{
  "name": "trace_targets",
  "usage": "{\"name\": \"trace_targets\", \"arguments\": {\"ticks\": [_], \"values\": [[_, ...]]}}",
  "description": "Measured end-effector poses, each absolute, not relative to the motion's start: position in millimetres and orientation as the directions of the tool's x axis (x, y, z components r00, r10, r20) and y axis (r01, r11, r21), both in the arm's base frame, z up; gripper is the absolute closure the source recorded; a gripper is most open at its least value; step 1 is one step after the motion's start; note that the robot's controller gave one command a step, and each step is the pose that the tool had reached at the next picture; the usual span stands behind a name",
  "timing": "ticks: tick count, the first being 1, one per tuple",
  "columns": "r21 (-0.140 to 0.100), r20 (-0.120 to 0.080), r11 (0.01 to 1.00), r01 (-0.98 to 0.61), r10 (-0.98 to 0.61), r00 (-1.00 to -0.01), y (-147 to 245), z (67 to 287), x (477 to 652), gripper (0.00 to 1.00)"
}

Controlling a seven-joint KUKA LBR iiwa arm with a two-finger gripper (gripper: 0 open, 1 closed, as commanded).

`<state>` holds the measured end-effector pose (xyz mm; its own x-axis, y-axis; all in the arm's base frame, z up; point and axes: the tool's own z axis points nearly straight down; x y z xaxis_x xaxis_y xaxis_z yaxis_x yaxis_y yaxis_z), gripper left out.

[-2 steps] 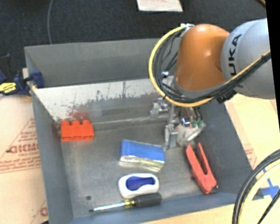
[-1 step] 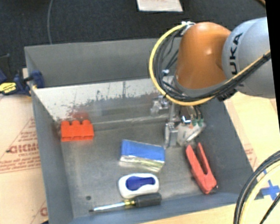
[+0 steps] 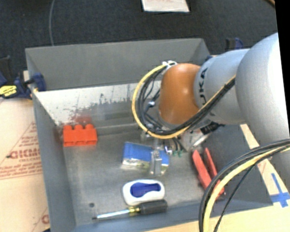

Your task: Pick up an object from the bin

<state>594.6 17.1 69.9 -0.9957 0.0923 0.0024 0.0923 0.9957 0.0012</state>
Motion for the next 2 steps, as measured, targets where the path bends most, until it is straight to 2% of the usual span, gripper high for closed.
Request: {"name": "trace_targets", "arguments": {"ticks": [1, 2], "values": [[0.003, -0.023, 0.997, 0.079, 0.079, -0.997, 26, 159, 593.9, 0.0], [0.002, 0.005, 0.994, 0.108, 0.108, -0.994, 30, 100, 586.6, 0.0]]}}
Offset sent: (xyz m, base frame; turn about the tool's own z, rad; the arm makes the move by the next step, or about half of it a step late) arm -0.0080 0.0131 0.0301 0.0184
